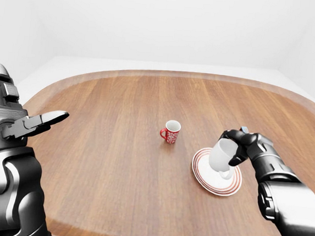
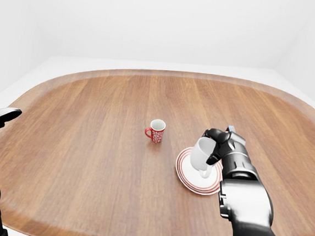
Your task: Put the white mug on the plate.
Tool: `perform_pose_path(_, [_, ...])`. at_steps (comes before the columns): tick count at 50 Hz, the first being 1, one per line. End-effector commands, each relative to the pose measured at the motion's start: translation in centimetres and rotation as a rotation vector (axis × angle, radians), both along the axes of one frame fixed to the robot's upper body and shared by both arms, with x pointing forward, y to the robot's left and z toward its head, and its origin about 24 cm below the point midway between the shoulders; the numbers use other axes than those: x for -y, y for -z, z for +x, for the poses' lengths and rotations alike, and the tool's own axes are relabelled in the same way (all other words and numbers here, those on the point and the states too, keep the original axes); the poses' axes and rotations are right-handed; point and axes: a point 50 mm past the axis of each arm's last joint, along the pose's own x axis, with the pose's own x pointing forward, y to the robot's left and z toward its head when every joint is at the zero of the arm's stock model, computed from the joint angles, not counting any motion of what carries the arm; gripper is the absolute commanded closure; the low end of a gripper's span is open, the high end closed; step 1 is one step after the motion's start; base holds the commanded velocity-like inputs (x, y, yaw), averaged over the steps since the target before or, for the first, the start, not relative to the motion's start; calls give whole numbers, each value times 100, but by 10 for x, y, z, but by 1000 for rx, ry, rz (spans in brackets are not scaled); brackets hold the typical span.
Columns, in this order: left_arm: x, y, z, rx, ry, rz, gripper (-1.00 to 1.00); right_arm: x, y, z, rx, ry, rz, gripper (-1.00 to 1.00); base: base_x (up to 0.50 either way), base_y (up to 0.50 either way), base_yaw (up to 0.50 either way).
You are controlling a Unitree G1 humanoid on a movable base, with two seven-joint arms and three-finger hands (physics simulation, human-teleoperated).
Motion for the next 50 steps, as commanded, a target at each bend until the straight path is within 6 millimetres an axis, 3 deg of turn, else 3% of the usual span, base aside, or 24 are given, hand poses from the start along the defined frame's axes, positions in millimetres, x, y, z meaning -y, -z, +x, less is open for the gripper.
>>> perform_pose_path(1, [0,1,0,-2,1,0,-100,4,5,-3,5,5,-54,100,0,0,0])
perform_pose_path(16, [1,2,1,-7,2,2,-100,13,17,-13,-7,38,-60,100,0,0,0])
perform_pose_path(50, [1,0,-1,2,3,2,-100,10,31,-19,-14,51,-52,100,0,0,0])
